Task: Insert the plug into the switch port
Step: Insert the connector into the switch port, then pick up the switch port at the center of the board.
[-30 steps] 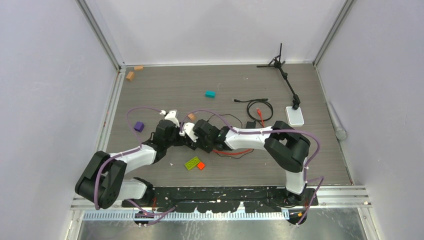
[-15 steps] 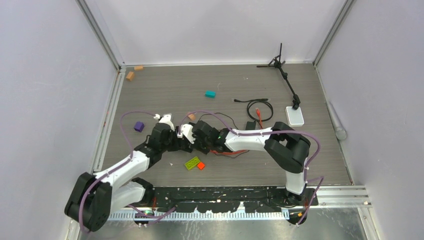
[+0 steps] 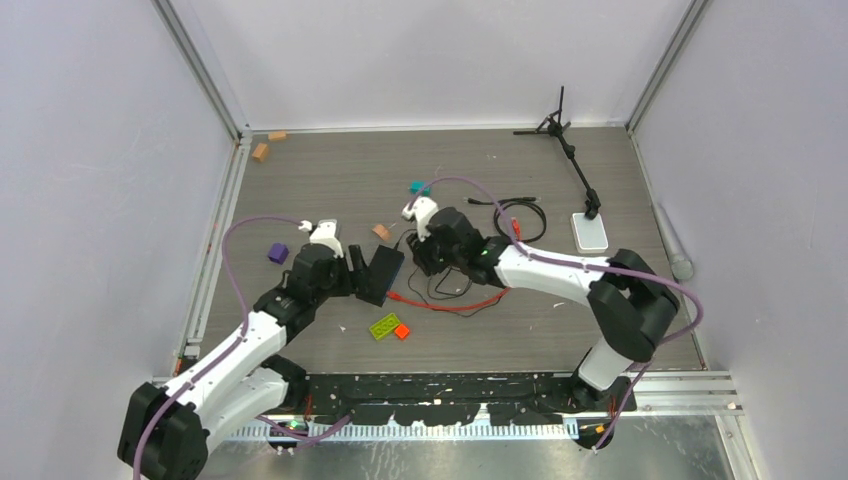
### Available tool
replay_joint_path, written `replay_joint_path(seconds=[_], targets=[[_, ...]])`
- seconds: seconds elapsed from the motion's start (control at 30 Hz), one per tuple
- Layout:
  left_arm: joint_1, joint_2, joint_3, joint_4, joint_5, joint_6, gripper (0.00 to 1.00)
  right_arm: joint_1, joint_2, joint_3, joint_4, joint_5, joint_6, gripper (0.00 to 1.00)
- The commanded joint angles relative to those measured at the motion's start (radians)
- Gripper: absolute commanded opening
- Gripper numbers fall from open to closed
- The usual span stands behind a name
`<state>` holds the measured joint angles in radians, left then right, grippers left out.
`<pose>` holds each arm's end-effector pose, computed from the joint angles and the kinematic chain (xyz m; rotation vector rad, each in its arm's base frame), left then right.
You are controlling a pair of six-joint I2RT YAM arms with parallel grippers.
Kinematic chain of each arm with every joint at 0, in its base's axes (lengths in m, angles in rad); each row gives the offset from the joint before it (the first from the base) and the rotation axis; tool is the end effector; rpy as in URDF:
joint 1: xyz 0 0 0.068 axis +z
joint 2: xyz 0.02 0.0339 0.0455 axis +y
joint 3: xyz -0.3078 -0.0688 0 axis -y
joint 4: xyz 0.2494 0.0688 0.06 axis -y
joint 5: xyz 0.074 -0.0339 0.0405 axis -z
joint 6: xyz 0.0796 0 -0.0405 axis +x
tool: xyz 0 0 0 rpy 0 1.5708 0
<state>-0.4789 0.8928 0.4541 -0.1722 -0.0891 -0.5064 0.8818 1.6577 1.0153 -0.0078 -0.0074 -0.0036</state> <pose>0.1841 -0.0876 0.2137 -0.0819 2.2150 -0.4585 0.2568 0.3127 0.2258 -0.9744 2.0455 0.4852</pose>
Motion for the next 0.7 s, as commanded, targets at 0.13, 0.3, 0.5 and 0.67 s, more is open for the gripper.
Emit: replay_joint_path(seconds=[0.13, 0.3, 0.5, 0.67], targets=[[-0.004, -0.122, -0.057, 0.019, -0.047, 0.026, 0.71, -0.147, -0.172, -0.057, -0.055, 0.387, 0.339, 0.44], [-0.004, -0.161, -0.077, 0.026, -0.064, 0.02, 0.72, -0.171, -0.242, -0.103, -0.099, 0.451, 0.406, 0.46], [-0.004, -0.162, -0.078, 0.023, -0.061, 0.02, 0.72, -0.224, -0.318, -0.137, -0.178, 0.563, 0.463, 0.49], [-0.004, -0.154, -0.081, 0.035, -0.052, 0.021, 0.72, -0.426, -0.36, -0.141, -0.221, 0.488, 0.533, 0.53]])
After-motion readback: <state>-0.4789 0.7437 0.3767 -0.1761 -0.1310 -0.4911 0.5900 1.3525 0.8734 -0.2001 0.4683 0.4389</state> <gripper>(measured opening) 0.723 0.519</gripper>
